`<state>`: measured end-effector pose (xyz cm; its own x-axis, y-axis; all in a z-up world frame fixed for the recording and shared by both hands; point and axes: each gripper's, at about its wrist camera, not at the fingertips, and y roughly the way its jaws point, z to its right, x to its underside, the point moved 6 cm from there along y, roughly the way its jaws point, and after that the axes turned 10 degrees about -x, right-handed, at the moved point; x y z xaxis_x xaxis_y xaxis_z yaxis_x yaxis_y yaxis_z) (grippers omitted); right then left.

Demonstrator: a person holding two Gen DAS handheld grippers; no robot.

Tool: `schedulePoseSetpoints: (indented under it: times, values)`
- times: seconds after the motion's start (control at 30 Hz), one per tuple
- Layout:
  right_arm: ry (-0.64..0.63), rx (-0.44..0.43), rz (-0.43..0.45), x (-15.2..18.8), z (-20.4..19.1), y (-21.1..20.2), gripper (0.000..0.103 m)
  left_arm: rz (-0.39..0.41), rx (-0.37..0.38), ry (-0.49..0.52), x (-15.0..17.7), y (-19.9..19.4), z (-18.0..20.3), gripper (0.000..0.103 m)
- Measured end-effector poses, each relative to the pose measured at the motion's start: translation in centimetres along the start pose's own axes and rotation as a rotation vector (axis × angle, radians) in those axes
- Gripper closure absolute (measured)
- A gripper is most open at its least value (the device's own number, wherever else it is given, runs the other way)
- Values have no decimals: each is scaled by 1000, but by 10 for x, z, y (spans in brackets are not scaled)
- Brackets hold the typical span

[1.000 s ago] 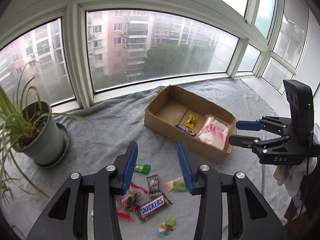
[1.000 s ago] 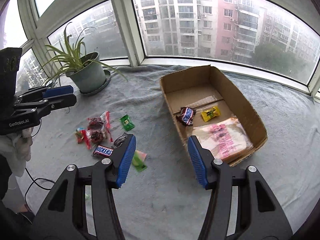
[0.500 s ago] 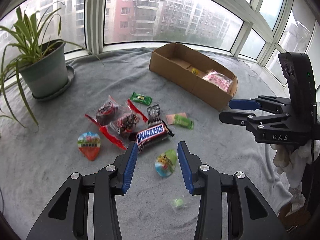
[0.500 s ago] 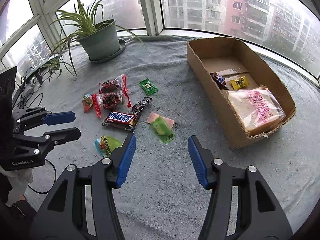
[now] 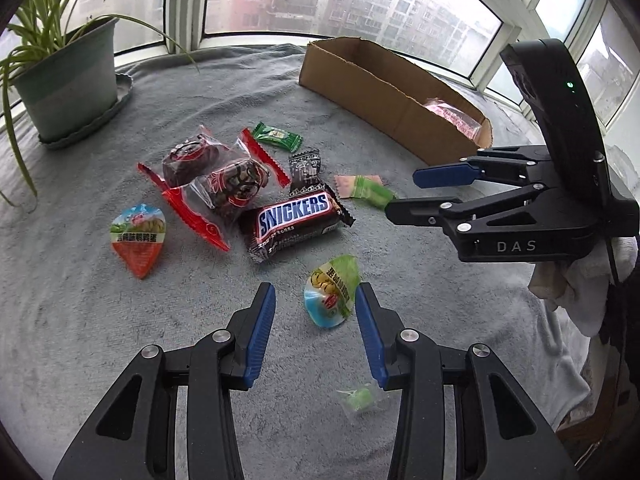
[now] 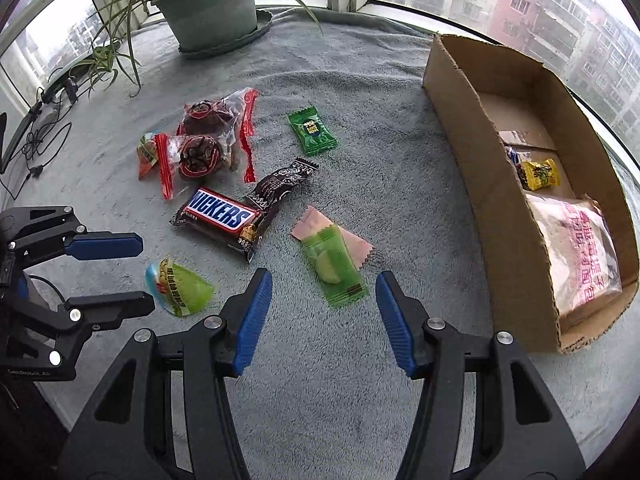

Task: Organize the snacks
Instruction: 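Grasp the green candy packet with the right tool while the left tool grasps the round candy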

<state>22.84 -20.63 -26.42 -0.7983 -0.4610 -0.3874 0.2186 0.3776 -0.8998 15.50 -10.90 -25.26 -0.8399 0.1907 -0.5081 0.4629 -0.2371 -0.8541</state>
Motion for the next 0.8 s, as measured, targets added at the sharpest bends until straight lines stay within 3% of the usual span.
schedulePoseSetpoints:
  times: [0.13, 0.27, 0.63, 0.7, 0.8]
  values:
    - [-2, 4, -23, -3, 4, 8, 47, -11, 2, 8, 1, 6, 3, 63]
    - [-18, 3, -51, -3, 5, 16, 57, -28, 9, 10, 2, 12, 4, 63]
    - [-36, 24, -73, -7, 3, 23, 59, -37, -5, 32, -1, 20, 9, 63]
    - [-37, 29, -75, -8, 3, 24, 63, -34, -6, 43, -1, 20, 10, 74]
    - [-45, 26, -82, -7, 0, 23, 74, -33, -12, 59, 0, 21, 12, 79]
